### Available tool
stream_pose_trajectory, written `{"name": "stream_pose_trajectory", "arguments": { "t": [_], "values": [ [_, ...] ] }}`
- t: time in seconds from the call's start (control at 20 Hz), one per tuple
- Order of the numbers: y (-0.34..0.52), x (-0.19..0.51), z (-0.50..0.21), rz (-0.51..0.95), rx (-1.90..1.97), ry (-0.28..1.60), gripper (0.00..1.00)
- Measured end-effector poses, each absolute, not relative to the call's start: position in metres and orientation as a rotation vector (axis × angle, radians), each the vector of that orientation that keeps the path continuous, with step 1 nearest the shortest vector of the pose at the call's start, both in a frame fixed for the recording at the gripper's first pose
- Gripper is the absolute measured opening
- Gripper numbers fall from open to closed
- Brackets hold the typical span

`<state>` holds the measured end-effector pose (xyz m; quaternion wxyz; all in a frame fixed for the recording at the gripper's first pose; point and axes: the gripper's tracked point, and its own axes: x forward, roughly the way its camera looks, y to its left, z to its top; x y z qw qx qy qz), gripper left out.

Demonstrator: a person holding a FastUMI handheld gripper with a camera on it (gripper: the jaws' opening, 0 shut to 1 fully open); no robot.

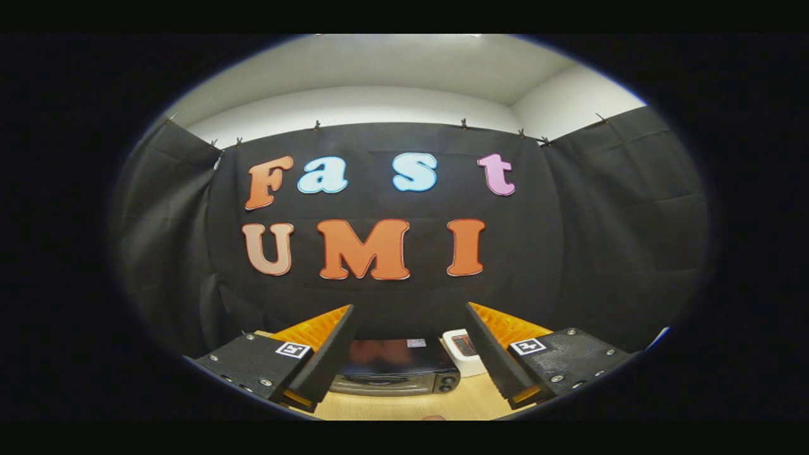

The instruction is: Open the toaster oven, put the food inside, and close the toaster oven door.

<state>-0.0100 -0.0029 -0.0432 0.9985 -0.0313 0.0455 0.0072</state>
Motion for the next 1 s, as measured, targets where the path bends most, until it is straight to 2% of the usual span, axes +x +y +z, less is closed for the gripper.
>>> {"name": "stream_pose_trajectory", "arguments": {
  "t": [1.0],
  "values": [
    [0.043,0.054,-0.3,0.114,-0.112,0.486,0.99]
  ]
}}
